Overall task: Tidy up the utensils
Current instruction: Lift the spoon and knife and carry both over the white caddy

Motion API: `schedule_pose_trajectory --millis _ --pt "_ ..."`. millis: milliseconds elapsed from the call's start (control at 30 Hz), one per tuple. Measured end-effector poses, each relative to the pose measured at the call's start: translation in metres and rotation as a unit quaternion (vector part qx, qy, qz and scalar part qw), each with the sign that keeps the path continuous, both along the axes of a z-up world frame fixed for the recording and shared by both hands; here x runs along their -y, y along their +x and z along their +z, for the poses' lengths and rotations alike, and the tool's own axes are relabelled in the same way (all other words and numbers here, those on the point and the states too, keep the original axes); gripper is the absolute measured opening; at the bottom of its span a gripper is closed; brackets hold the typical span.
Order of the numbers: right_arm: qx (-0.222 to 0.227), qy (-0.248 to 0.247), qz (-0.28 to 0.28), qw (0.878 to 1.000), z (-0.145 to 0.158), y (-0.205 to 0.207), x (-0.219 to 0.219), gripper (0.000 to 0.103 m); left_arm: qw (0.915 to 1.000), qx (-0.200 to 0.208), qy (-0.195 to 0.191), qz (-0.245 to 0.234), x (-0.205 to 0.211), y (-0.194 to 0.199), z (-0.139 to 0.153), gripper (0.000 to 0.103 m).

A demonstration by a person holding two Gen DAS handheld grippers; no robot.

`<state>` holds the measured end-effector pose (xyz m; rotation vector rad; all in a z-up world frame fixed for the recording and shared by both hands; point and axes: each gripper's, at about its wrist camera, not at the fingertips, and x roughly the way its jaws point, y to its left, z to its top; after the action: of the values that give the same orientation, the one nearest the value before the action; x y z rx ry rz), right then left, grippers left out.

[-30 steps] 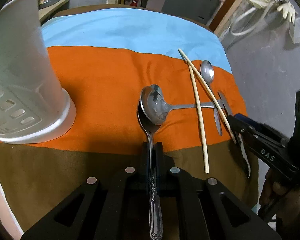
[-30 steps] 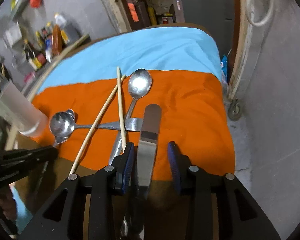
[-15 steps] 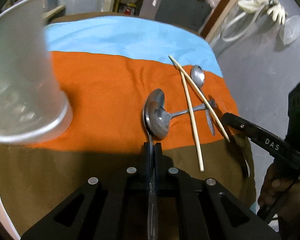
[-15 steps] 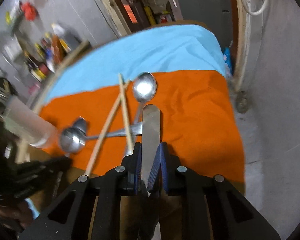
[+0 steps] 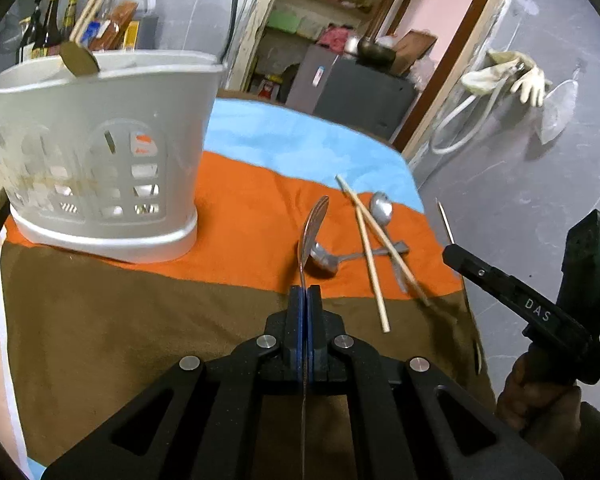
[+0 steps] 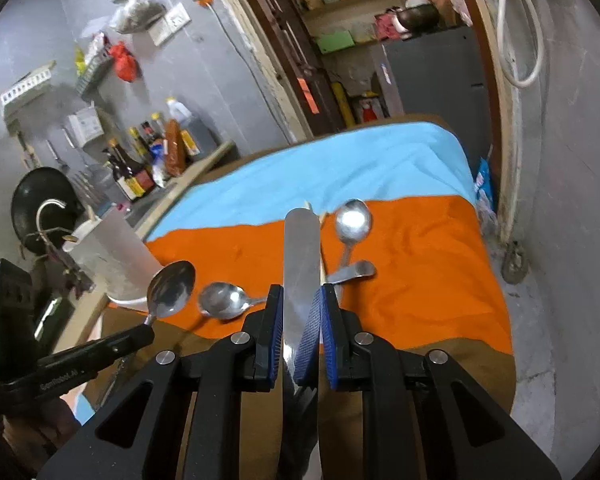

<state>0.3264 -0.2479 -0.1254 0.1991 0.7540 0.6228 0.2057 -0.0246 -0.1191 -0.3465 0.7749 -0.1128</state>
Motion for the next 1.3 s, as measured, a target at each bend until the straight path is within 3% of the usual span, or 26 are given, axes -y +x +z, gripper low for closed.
schedule_pose_trajectory --millis 267,533,700,967,1133,1300 --pt "0.064 0.051 -0.001 0.997 0.027 -0.006 -0.009 0.015 0.9914 0.130 -0.010 0.011 -0.006 -0.017 0.042 0.000" --pt "0.111 0.131 0.010 0.985 0.064 -0.008 -0.032 0.016 0.9755 0.212 -0.038 0.045 -0.048 -0.021 0.090 0.000" --pt "0.165 0.173 0.028 0.971 0.099 -0.017 -0.064 0.016 0.9646 0.250 -0.045 0.071 -0.094 -0.027 0.116 0.000" --pt "0.263 0.193 0.044 0.944 0.138 -0.036 -0.142 0.016 0.9385 0.316 -0.073 0.118 -0.187 -0.019 0.141 0.000" --pt "0.312 0.189 0.051 0.930 0.133 -0.044 -0.189 0.016 0.9248 0.340 -0.114 0.128 -0.239 -0.006 0.138 0.000" --pt "0.336 0.165 0.064 0.925 0.112 -0.041 -0.221 0.016 0.9239 0.323 -0.151 0.139 -0.275 0.010 0.119 0.000"
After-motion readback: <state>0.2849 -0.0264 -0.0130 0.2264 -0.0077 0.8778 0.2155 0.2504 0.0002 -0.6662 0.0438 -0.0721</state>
